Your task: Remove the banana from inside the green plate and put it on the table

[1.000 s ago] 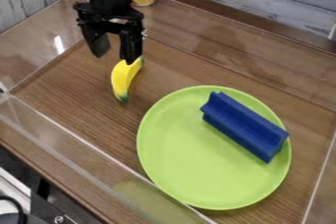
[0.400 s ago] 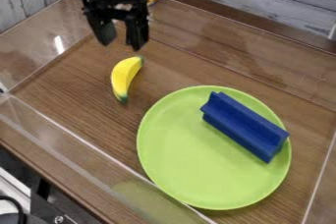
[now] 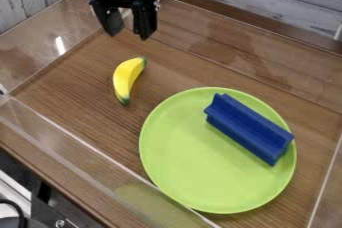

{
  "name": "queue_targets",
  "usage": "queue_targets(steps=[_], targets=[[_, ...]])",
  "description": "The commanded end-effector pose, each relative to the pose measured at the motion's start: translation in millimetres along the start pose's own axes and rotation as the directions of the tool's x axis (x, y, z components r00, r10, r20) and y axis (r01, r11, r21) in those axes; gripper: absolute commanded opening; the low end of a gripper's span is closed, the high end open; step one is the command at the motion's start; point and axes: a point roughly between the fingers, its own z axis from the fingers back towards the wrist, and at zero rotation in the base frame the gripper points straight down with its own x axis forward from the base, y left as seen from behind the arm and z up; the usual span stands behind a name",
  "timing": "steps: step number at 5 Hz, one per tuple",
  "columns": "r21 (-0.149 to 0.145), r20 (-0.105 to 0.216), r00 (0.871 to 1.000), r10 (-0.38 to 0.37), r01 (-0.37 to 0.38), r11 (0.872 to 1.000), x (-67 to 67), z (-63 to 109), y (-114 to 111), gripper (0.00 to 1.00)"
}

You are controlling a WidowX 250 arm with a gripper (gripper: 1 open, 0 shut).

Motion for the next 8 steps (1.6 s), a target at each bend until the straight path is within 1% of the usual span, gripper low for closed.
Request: queue_targets(steps=[1,2,3,4,5,6,7,8], targets=[[0.022,0.039,0.999,-0.022,0.021,1.0,12.5,8.2,2,1.0],[0.024,0.032,0.999,-0.027,0.026,0.999,16.7,3.3,5,0.0],[0.028,0.029,0.999,-0.033,0.032,0.999,20.5,0.8,9,1.0],[0.031,0.03,0.999,-0.04,0.039,0.999,24.3,-1.8,13,0.0],[0.034,0.032,0.998,-0.046,0.045,0.998,26.1,-3.2,17,0.0],[0.034,0.027,0.998,-0.055,0.054,0.998,23.0,-4.6,18,1.0],[0.033,0.024,0.998,-0.061,0.061,0.998,19.3,-5.0,19,1.0],[0.034,0.027,0.997,-0.066,0.065,0.997,17.7,-4.9,20,0.0]])
